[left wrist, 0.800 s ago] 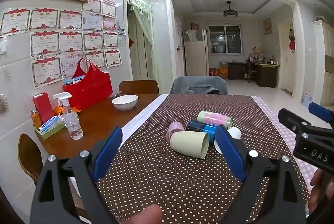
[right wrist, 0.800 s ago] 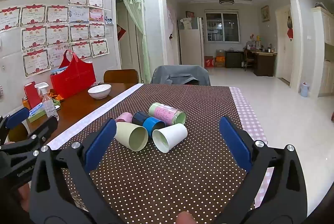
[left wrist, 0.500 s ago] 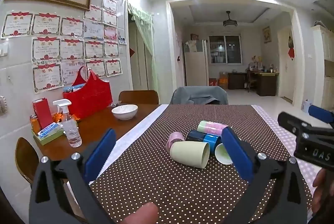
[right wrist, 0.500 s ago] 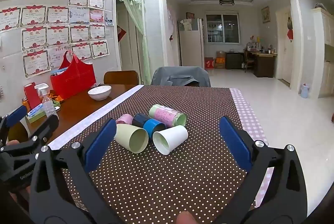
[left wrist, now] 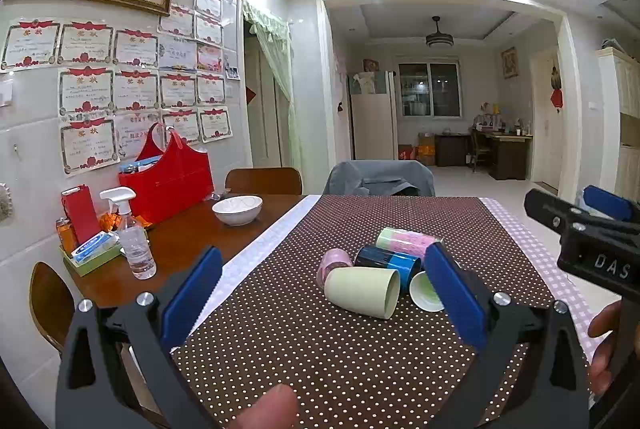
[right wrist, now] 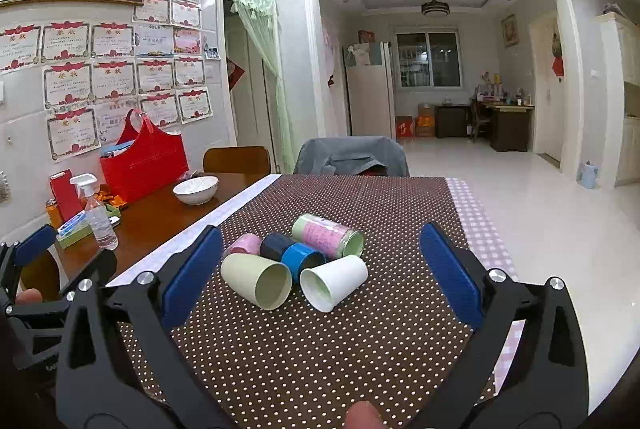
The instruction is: Flip cup upside down
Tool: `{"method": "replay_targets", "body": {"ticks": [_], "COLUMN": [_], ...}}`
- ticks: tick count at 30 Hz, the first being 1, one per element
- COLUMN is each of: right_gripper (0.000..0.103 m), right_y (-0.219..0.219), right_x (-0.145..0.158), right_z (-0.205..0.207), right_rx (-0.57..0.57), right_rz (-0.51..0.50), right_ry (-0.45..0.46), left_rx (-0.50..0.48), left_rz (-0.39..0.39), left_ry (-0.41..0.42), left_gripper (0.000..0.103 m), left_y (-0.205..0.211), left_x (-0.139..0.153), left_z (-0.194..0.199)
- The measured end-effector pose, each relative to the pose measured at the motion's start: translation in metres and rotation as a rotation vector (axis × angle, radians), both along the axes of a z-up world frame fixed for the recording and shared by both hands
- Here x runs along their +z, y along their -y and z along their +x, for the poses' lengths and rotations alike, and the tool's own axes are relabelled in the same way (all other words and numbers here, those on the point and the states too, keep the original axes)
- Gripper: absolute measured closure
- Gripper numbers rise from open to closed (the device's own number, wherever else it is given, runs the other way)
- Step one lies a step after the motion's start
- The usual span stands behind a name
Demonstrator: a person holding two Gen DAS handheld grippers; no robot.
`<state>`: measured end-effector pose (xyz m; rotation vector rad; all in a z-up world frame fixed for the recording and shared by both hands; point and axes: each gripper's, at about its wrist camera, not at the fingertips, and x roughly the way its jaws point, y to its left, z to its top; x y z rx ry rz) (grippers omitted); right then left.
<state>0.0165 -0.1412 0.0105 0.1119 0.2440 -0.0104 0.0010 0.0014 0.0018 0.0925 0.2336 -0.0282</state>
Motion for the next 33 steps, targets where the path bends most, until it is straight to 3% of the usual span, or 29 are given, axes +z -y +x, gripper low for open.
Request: {"method": "replay_targets", "body": {"ticks": [33], "right_gripper": [0.006], "right_y": [-0.004], "right_x": [0.008], "right_z": [0.016], "right_rx": [0.007], "right_rz": [-0.046], "right_ry": [-0.002], "left_rx": [-0.002], "left_rz": [-0.011], "left_ry": [-0.004], "left_gripper": [0.004], "left_y": [-0.005], "left_x": [0.007], "left_z": [0.016]}}
